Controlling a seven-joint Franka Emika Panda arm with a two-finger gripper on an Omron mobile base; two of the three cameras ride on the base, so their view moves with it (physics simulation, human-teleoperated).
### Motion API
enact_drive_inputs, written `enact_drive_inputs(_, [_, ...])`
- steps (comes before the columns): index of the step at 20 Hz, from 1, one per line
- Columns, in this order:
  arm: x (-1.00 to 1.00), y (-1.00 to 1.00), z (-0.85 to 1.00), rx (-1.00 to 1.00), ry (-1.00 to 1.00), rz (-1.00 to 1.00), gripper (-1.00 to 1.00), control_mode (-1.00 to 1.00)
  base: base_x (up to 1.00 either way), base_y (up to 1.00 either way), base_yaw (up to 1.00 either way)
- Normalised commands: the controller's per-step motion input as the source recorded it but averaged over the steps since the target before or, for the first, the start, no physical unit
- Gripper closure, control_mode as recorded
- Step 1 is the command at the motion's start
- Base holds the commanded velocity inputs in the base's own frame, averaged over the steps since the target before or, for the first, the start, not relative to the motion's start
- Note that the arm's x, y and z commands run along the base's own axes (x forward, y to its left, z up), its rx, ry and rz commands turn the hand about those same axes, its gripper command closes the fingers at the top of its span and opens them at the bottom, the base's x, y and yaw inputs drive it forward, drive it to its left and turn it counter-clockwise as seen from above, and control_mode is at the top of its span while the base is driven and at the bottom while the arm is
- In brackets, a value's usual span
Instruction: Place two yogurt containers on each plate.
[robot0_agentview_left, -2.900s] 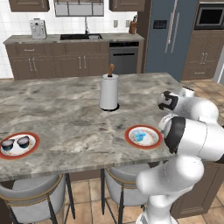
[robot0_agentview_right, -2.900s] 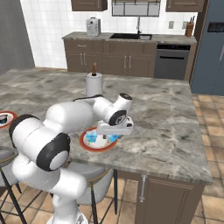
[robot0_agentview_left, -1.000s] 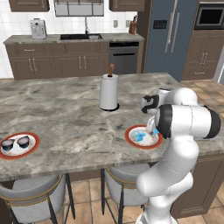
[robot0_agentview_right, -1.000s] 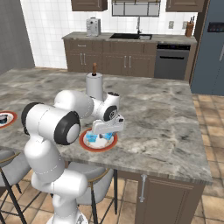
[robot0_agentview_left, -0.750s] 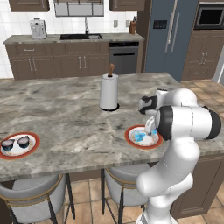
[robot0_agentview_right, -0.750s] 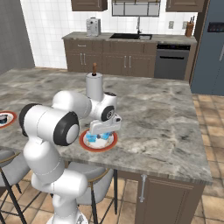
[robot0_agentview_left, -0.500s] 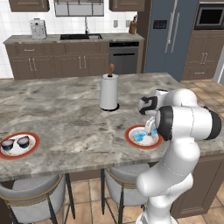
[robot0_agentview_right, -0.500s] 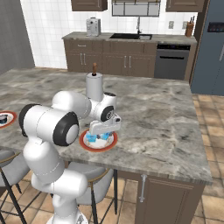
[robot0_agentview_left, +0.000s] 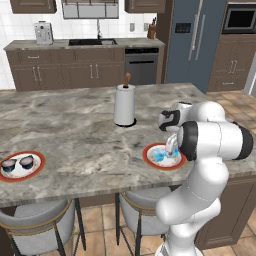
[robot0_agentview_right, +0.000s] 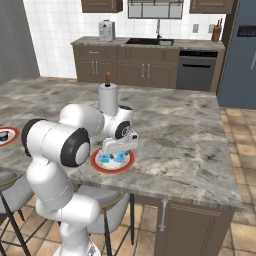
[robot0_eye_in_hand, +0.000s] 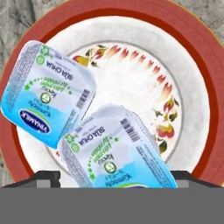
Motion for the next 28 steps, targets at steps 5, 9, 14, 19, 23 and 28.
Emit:
enact_drive_inputs(5, [0.01,0.0,-0.19,0.0,-0.03,0.01,-1.0,-1.0,0.0,0.0,0.0])
enact_drive_inputs(9, [0.01,0.0,-0.04,0.0,-0.04,0.04,-1.0,-1.0,0.0,0.0,0.0])
enact_drive_inputs(14, [-0.03,0.0,0.54,0.0,-0.06,0.08,-1.0,-1.0,0.0,0.0,0.0])
enact_drive_inputs(19, [-0.29,0.0,0.66,0.0,-0.1,0.07,-1.0,-1.0,0.0,0.0,0.0])
enact_drive_inputs(23, [-0.5,0.0,0.56,0.0,-0.13,0.03,-1.0,-1.0,0.0,0.0,0.0])
enact_drive_inputs(28, [-0.95,0.0,0.41,0.01,-0.38,0.03,-1.0,-1.0,0.0,0.0,0.0])
